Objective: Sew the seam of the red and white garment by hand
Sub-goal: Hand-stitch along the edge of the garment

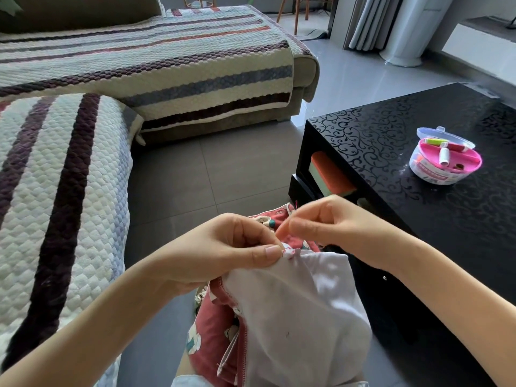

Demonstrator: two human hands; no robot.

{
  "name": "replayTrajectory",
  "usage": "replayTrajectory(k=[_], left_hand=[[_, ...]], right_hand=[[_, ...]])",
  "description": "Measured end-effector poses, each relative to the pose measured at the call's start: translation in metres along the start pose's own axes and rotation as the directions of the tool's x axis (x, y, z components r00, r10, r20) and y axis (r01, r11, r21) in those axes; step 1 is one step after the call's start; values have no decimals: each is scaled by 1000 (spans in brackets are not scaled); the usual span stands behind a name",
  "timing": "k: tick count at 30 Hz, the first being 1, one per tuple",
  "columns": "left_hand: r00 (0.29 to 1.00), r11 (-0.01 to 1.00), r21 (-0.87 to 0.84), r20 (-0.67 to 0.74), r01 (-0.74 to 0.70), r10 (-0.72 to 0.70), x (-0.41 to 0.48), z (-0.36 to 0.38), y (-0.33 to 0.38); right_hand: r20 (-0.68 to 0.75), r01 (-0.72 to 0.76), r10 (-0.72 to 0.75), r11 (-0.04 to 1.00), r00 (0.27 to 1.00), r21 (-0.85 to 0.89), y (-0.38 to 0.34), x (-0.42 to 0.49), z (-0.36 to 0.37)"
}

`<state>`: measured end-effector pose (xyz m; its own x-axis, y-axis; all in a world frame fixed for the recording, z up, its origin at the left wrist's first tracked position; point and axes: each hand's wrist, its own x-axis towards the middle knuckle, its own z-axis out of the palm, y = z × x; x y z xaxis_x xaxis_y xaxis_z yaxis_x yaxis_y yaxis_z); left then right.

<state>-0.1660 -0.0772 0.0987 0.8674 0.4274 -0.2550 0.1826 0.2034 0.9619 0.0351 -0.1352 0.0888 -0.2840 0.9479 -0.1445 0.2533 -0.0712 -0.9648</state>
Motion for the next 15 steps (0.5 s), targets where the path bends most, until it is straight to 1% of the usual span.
replayTrajectory(k=[1, 4, 8, 15], left_hand=[[1000, 1000, -1, 4, -4, 4, 0, 0, 0], [1000, 1000, 2, 23, -8, 8, 0, 1, 2], [1000, 999, 25, 22, -20, 20, -1, 1, 0], [1000, 1000, 18, 17, -23, 23, -1, 1, 1]], right_hand=[[41, -4, 4, 1000, 999, 8, 0, -2, 2], [55, -21, 20, 1000, 998, 13, 1, -3, 2], [79, -1, -10, 991, 997, 133, -4, -4, 2], [1, 35, -35, 994, 999, 104, -9, 5, -5]])
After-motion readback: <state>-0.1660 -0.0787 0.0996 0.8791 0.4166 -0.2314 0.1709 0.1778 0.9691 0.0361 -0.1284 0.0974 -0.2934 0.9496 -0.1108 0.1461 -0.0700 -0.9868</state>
